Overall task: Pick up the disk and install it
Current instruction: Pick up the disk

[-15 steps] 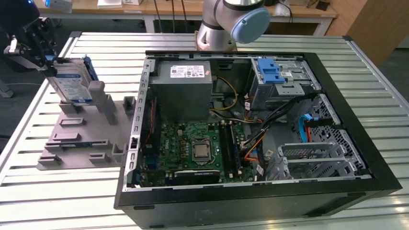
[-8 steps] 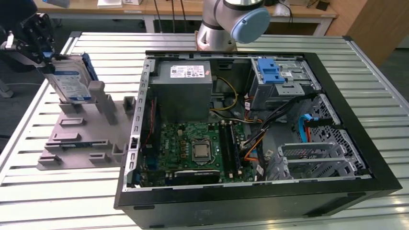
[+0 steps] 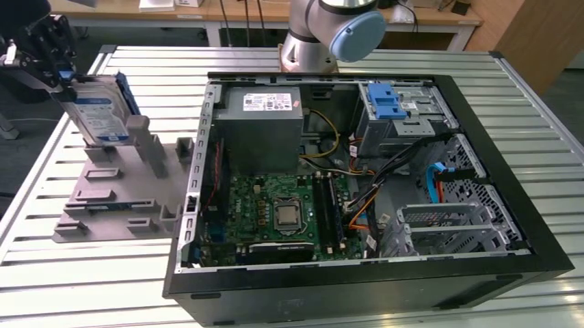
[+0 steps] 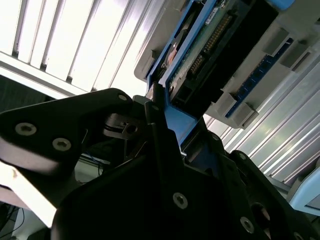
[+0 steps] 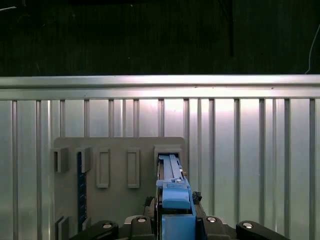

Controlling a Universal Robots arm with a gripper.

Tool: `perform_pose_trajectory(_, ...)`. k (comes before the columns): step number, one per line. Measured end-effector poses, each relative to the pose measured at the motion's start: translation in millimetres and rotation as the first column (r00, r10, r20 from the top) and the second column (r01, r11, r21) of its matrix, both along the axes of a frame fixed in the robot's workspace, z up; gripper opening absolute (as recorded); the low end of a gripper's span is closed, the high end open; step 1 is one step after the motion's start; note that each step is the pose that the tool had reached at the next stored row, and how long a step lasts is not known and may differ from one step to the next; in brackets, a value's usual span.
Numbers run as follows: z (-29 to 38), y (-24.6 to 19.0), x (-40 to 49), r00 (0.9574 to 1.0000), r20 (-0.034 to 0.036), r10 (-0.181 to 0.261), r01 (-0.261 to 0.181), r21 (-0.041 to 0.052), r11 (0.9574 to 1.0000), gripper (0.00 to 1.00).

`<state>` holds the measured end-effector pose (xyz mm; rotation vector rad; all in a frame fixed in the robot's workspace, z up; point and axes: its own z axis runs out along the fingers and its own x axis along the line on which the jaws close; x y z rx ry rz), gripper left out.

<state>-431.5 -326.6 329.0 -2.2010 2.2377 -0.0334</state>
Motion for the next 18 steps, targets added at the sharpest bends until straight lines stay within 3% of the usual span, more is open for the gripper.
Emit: perform_pose_trajectory(18, 15.2, 0.3, 0.0, 1.0000, 0.0000, 0.000, 0.000, 0.0000, 1.0000, 0.36)
